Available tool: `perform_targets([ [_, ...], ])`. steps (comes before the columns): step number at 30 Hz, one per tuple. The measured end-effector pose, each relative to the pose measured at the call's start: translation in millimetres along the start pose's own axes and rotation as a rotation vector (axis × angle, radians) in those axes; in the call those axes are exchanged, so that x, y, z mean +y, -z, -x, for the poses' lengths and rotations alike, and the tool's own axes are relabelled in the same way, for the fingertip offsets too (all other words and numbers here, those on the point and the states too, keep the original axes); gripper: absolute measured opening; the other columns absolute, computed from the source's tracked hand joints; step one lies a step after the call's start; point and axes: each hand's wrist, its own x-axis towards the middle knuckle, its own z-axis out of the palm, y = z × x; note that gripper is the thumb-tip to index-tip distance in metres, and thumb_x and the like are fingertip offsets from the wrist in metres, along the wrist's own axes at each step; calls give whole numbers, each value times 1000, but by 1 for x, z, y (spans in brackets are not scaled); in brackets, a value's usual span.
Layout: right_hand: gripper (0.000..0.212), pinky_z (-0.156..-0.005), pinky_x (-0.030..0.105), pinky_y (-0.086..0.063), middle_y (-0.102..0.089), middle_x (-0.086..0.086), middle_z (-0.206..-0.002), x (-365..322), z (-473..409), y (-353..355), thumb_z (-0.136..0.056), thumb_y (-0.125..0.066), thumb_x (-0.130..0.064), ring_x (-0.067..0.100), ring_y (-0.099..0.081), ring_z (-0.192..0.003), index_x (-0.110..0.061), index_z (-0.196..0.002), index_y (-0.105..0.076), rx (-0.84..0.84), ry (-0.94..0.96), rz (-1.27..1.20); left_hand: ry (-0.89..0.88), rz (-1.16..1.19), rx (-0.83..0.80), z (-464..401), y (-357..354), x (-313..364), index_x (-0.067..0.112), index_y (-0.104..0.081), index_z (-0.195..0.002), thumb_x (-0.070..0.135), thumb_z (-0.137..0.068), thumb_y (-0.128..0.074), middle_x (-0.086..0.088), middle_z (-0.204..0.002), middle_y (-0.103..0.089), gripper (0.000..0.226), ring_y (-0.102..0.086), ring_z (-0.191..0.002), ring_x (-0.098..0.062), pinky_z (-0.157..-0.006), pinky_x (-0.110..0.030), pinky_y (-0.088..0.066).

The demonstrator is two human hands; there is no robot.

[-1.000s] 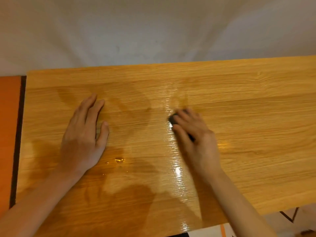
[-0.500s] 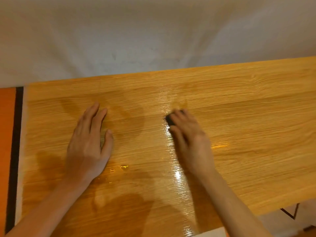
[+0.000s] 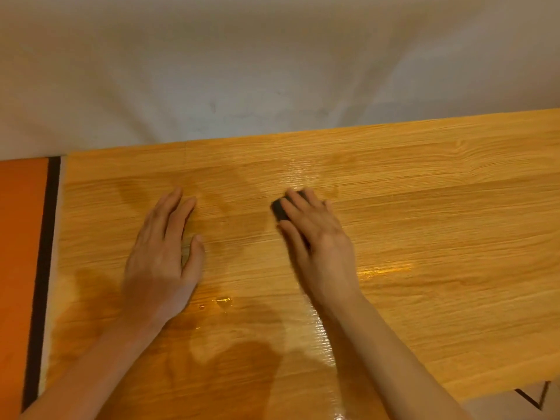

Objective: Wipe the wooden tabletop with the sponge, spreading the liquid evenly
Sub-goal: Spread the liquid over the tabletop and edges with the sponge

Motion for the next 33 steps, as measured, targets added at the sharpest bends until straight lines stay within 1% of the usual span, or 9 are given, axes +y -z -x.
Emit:
perform_targets([
  [4, 37, -120, 48, -22, -46, -5, -146, 58, 22, 56, -99, -53, -20, 11, -26, -146, -17, -135, -54, 78, -262, -64, -11, 8, 10, 1, -2, -4, 10, -44, -151, 37, -102, -37, -6, -162, -34, 56, -30, -151, -24, -123, -41, -26],
  [7, 37, -120, 44, -19, -42, -10, -150, 54, 51, 56, -101, -49, -24, 8, -21, -147, -24, -138, -52, -36, -112, -18, -6, 22, -2, 1, -2, -5, 14, -41, -152, 39, -102, -36, -4, -163, -33, 56, -31, -150, -25, -118, -47, -33],
  [10, 37, -121, 42, -17, -41, -8, -150, 55, 17, 55, -100, -48, -25, 11, -22, -147, -23, -137, -52, -119, 28, -1, 27, 27, -26, -2, 0, -4, 19, -39, -154, 45, -102, -33, 2, -165, -29, 58, -29, -151, -22, -114, -45, -33],
  [15, 38, -122, 44, -16, -38, 1, -153, 57, -99, 41, -103, -43, -22, 19, -21, -148, -16, -141, -48, -71, -45, 31, 22, 52, -57, -3, 4, -2, 14, -40, -153, 43, -101, -37, 0, -165, -29, 59, -26, -153, -18, -118, -40, -30],
  [19, 39, -123, 39, -15, -39, -2, -152, 52, -29, 36, -102, -46, -19, 16, -19, -148, -20, -142, -46, -60, -35, -25, 63, 49, -54, -2, 6, 1, 15, -40, -153, 39, -100, -40, 2, -164, -29, 58, -28, -151, -16, -115, -37, -31],
  [22, 42, -123, 32, -11, -38, -5, -152, 49, 34, 44, -99, -49, -20, 15, -21, -148, -23, -141, -46, -168, 79, -22, 90, 66, -50, -4, 6, 2, 13, -42, -152, 39, -98, -41, 3, -163, -30, 60, -29, -150, -15, -116, -35, -29],
  [25, 38, -123, 34, -13, -39, -5, -151, 52, -9, 42, -101, -48, -23, 15, -23, -147, -22, -139, -49, -227, 108, -10, 93, 81, -45, -6, 5, 2, 10, -45, -150, 38, -98, -42, -3, -162, -34, 59, -32, -150, -21, -120, -24, -24],
  [29, 37, -123, 34, -11, -38, -1, -152, 39, -102, 26, -104, -42, -22, 16, -21, -147, -18, -140, -48, -133, 28, -2, 78, 60, -32, -5, 4, 3, 7, -47, -148, 35, -98, -43, -5, -161, -34, 58, -32, -150, -23, -121, -17, -19],
  [33, 38, -122, 41, -19, -41, -1, -151, 36, -49, 22, -101, -48, -18, 14, -21, -146, -17, -139, -50, -139, 36, -55, 66, 60, -24, -4, 3, 3, 4, -48, -147, 33, -98, -44, -9, -161, -36, 57, -33, -150, -26, -123, -22, -21],
])
